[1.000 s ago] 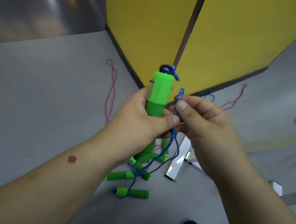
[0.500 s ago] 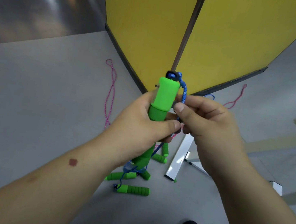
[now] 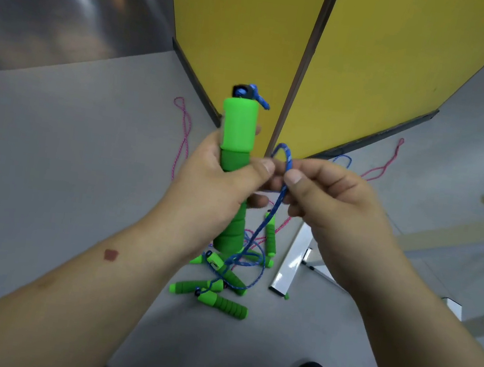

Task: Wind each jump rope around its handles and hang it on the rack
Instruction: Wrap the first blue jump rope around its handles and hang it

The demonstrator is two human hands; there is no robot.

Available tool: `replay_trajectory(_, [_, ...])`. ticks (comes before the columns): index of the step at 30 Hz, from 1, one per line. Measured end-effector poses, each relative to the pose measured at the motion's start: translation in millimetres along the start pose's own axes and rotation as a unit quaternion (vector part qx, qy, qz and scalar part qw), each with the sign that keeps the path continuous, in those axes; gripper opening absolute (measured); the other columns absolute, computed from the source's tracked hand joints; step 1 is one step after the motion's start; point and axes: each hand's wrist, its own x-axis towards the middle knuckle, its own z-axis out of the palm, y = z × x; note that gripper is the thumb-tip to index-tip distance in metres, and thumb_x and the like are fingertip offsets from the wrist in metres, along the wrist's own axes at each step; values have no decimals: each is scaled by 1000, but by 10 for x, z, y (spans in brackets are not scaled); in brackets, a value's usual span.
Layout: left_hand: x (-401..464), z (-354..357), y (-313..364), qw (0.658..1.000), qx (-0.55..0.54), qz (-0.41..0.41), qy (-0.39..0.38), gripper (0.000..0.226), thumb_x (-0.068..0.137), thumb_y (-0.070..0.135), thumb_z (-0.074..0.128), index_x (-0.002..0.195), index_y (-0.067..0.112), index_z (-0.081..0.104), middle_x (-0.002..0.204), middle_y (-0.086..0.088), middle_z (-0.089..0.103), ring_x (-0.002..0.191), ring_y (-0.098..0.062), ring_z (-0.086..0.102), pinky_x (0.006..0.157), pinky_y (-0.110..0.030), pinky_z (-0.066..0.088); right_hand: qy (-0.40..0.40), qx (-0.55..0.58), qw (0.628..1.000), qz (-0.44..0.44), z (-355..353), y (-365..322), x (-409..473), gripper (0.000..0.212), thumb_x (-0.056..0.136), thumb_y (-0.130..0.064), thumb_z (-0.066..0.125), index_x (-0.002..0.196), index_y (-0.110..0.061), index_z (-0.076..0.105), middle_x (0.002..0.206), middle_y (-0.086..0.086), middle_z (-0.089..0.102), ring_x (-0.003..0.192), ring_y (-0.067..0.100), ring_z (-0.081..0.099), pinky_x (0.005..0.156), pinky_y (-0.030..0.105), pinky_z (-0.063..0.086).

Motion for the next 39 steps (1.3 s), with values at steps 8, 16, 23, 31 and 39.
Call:
replay_trajectory(8, [-34,69,-29,999,27,1,-34,43,90,-2,74,122,24,61,76,-5,73,64,-18,69,69,-35,60,27,9,999,22,-16,28,33,18,91,-32,63,96,-20,76,86,5,72,78,13,57,70,34,45])
replay_trajectory(16, [61,-32,25,999,-46,-2,18,46,94,-1,69,134,16,54,89,-4,79,81,-20,78,75,-32,62,-30,-22,999,8,-4,-29,-26,14,96,-10,63,98,-15,76,86,-2,78,74,6,61,67,20,48])
replay_trajectory(23, [-67,97,-81,994,75,19,-71,44,89,-4,74,113,30,64,75,0,75,73,-16,74,75,-36,59,34,49,998,-15,8,-42,10,12,96,-12,64,101,-12,75,84,-8,77,67,2,62,63,19,47])
replay_trajectory(31, [67,-38,30,998,-14,29,44,39,91,5,76,122,23,60,80,1,74,71,-16,70,61,-26,54,-86,-44,994,44,-22,39,-9,15,95,-21,66,96,-11,77,84,2,75,69,11,55,66,30,45])
replay_trajectory(39, [-50,62,-66,991,103,1,-80,42,89,3,76,111,36,63,75,8,75,69,-11,69,64,-33,57,43,52,997,-23,-10,-35,22,12,96,-15,65,100,-18,76,86,-6,76,65,4,57,61,23,45])
